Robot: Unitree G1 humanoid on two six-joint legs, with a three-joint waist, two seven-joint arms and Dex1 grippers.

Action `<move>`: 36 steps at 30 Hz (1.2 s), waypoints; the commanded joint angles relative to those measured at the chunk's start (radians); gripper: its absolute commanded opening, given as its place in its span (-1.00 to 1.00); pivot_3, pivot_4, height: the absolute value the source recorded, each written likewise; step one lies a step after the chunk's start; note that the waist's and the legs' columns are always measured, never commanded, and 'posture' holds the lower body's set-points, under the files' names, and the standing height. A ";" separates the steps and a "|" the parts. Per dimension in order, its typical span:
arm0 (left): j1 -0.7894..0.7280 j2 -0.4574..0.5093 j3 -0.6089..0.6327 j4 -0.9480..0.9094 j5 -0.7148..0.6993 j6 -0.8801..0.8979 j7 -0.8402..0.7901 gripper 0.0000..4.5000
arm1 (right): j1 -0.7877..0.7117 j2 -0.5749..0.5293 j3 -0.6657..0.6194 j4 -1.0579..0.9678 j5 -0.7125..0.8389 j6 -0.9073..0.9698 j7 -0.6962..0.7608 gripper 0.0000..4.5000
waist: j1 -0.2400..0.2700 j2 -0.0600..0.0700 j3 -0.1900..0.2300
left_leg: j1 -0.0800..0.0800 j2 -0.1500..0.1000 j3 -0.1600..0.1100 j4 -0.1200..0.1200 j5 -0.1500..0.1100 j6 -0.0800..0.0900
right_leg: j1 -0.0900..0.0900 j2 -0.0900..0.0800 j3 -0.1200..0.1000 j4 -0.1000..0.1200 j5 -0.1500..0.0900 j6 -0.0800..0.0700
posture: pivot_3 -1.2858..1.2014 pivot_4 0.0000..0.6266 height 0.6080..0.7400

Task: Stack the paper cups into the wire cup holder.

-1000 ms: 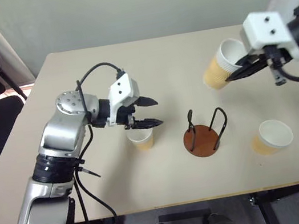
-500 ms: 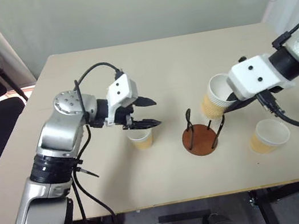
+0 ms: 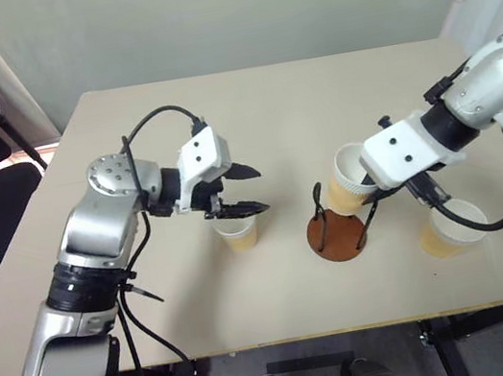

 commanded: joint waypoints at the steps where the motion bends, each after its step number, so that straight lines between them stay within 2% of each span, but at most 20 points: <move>1: 0.006 0.032 0.011 -0.028 0.008 -0.019 -0.016 0.46 | 0.014 0.020 -0.038 0.002 -0.012 0.030 -0.040 -0.16 | -0.001 0.000 0.000 | 0.000 0.000 0.000 0.000 0.000 0.000 | 0.000 0.000 0.000 0.000 0.000 0.000 | 0.03 -0.52 1.00; 4: 0.019 0.058 0.025 -0.047 0.000 -0.013 -0.033 0.46 | 0.039 0.047 -0.094 0.010 -0.005 0.094 -0.120 0.30 | -0.001 0.000 0.000 | 0.000 0.000 0.000 0.000 0.000 0.000 | 0.000 0.000 0.000 0.000 0.000 0.000 | 0.03 -0.52 1.00; 8: 0.057 0.133 0.045 -0.085 -0.015 -0.024 -0.091 0.46 | 0.060 0.070 -0.203 -0.001 0.055 0.228 -0.209 0.30 | -0.001 0.000 0.000 | 0.000 0.000 0.000 0.000 0.000 0.000 | 0.000 0.000 0.000 0.000 0.000 0.000 | 0.03 -0.52 1.00; 12: 0.084 0.209 0.053 -0.087 -0.031 -0.072 -0.175 0.46 | 0.042 0.100 -0.357 -0.063 0.251 0.486 -0.246 0.30 | -0.001 0.000 0.000 | -0.001 0.000 0.000 -0.001 0.000 0.000 | -0.001 0.000 0.000 -0.001 0.000 -0.001 | 0.03 -0.52 1.00; 17: 0.074 0.233 0.008 -0.009 0.026 -0.177 -0.240 0.46 | 0.032 0.107 -0.492 -0.139 0.460 0.711 -0.298 0.30 | 0.000 0.000 0.000 | -0.001 0.000 0.000 -0.001 0.000 -0.001 | -0.001 0.001 0.000 -0.001 -0.001 -0.002 | 0.03 -0.52 1.00; 25: 0.057 0.161 -0.084 0.069 0.150 -0.341 -0.229 0.46 | 0.044 0.084 -0.537 -0.185 0.575 0.773 -0.410 0.30 | -0.001 0.000 0.000 | -0.001 0.000 -0.001 0.000 0.000 -0.001 | -0.002 0.000 0.000 0.001 -0.003 -0.004 | 0.03 -0.52 1.00; 29: 0.030 0.104 -0.110 0.118 0.198 -0.398 -0.199 0.46 | 0.067 0.062 -0.544 -0.206 0.616 0.768 -0.444 0.30 | -0.001 0.000 0.000 | -0.001 0.000 -0.001 0.000 0.000 -0.001 | -0.002 0.000 0.000 0.001 -0.002 -0.003 | 0.03 -0.52 1.00; 34: 0.015 0.088 -0.125 0.149 0.244 -0.454 -0.198 0.46 | 0.141 0.010 -0.551 -0.230 0.636 0.724 -0.447 0.30 | -0.001 0.000 0.000 | -0.003 0.000 0.000 -0.001 0.000 -0.001 | -0.004 0.000 0.000 0.000 -0.001 -0.002 | 0.03 -0.52 1.00; 36: 0.009 0.084 -0.125 0.157 0.254 -0.464 -0.201 0.19 | 0.180 -0.009 -0.558 -0.241 0.643 0.693 -0.442 0.32 | -0.001 0.000 0.000 | -0.003 0.000 0.000 -0.001 0.000 -0.001 | -0.004 0.000 0.000 0.000 -0.001 -0.002 | 0.03 -0.52 1.00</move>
